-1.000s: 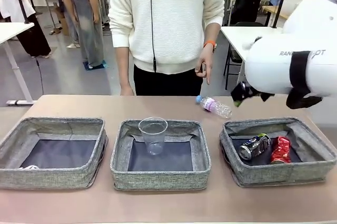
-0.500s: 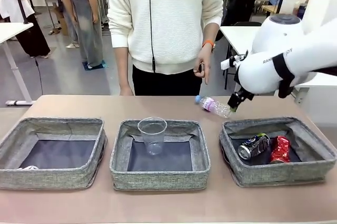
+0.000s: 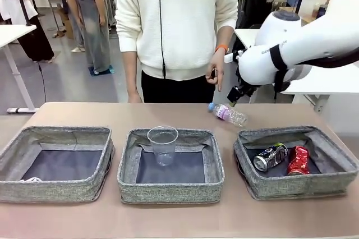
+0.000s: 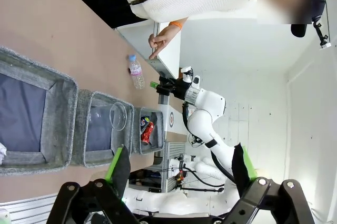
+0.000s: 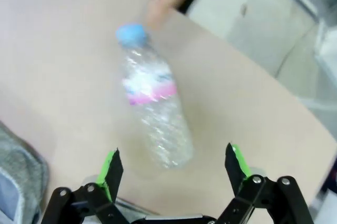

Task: Sort the waste into the appropriate baskets.
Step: Pick up the waste item pointed out by the person.

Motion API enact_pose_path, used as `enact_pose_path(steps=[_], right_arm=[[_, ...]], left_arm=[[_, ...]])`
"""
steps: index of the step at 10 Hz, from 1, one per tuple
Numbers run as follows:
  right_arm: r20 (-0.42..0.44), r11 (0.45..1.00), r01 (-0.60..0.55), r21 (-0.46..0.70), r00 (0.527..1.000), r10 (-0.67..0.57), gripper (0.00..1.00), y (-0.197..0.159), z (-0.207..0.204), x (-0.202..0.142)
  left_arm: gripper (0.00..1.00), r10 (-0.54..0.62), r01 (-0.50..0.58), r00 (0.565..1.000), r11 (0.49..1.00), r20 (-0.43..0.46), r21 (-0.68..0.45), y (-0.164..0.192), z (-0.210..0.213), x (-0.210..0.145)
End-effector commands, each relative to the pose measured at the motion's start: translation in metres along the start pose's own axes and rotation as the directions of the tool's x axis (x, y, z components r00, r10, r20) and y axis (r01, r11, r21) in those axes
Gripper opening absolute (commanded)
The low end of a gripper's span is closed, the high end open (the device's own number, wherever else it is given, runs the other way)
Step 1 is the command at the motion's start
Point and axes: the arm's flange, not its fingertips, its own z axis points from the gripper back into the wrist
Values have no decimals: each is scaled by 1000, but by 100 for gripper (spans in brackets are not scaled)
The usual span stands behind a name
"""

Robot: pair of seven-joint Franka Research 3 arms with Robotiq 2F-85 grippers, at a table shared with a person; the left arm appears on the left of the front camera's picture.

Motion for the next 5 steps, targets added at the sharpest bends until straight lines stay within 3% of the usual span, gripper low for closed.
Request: enact_pose_path(steps=[1, 2, 5], right_arm=[[63, 981, -139, 137, 989, 131, 100, 7, -11, -10], [96, 968, -157, 194, 985, 141, 100, 6, -24, -8], [111, 976, -169, 134, 982, 155, 100, 2, -58, -9]], left_arm=[[100, -20, 20, 1000, 1000, -3, -17, -1, 1, 0], [100, -20, 20, 1000, 1000, -3, -17, -1, 1, 0], [100, -20, 20, 1000, 1000, -3, -17, -1, 1, 0]])
